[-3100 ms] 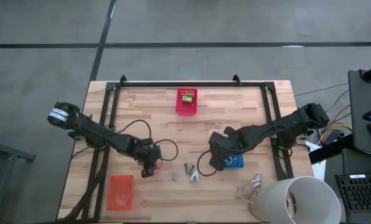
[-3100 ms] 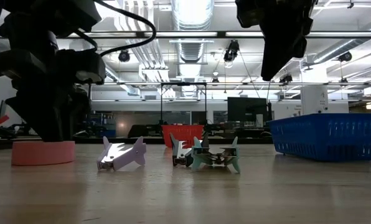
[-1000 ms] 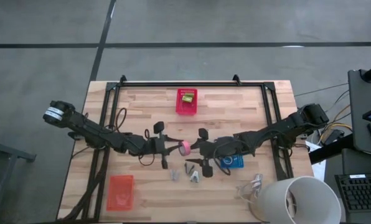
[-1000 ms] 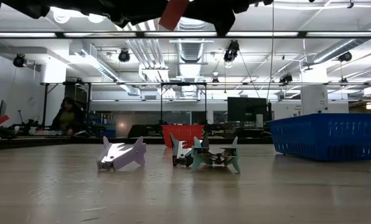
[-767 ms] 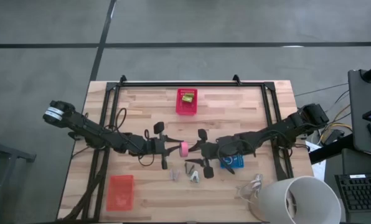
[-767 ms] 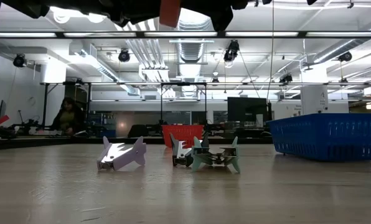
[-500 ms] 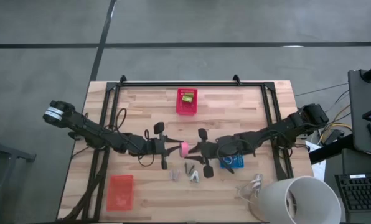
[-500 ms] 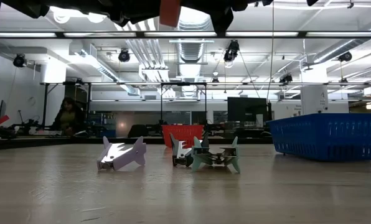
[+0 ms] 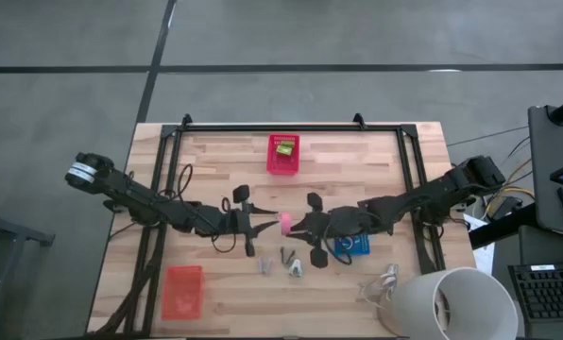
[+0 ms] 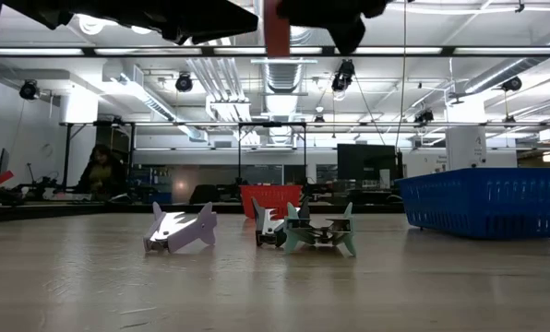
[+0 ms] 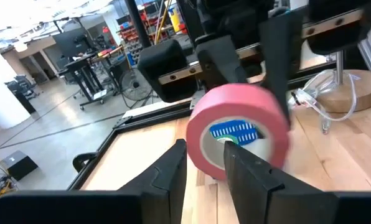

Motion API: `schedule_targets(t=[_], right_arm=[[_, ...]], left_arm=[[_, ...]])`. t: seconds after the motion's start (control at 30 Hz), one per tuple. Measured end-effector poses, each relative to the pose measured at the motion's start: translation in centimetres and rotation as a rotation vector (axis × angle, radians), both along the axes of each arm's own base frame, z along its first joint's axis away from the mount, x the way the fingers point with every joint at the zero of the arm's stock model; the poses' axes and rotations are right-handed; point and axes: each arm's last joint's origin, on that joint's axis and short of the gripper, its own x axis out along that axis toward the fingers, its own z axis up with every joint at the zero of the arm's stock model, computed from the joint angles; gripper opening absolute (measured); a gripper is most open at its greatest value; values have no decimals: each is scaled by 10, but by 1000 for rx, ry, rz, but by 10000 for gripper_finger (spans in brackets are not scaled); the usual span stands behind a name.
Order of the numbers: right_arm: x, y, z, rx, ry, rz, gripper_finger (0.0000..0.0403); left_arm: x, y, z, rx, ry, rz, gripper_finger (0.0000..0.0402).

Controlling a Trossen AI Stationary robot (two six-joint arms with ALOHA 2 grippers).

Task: Pick and place Stapler, Stapler remover, tape
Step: Put the pink tape into the blue bin

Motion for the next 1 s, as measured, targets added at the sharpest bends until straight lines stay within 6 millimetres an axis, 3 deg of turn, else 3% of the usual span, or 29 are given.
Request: schedule_targets(t=[0.2, 0.5, 1.0], right_arm=[[-17, -5, 10, 107, 167, -83, 34], [-51, -9, 18, 341, 643, -280, 34], [-57, -4, -21, 457, 1028, -351, 34]], left_arm=[[0, 0, -2, -6, 13, -1, 108], [0, 0, -2, -58, 12, -2, 104], [0, 0, -2, -68, 9, -2, 106]])
